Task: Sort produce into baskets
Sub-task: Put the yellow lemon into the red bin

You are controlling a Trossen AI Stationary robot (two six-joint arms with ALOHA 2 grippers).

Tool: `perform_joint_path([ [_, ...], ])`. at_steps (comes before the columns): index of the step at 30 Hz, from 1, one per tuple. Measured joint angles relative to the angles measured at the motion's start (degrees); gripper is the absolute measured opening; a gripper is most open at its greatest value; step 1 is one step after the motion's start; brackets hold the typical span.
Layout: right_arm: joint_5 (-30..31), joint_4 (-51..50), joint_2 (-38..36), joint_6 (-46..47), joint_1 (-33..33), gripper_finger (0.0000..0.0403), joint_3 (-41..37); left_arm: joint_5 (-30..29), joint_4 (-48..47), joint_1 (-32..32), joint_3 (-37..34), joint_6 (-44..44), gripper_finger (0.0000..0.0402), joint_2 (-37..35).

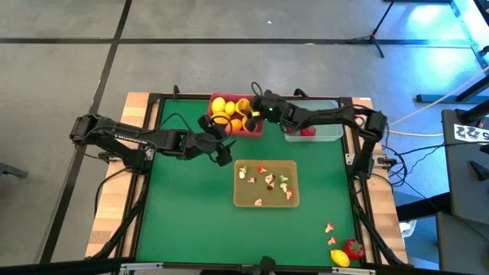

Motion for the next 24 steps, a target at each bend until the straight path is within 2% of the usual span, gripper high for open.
perform_joint_path([
  [8, 1.1, -6.2, 4.8, -0.2, 0.5, 0.0198, 6.6, 0.3, -0.3, -0.2, 0.0, -0.6, 0.0309, 0.0],
  [24, 1.7, -6.8, 4.7, -0.5, 0.5, 0.0198, 7.8, 0.5, -3.6, -0.2, 0.0, -3.5, 0.0309, 0.0],
])
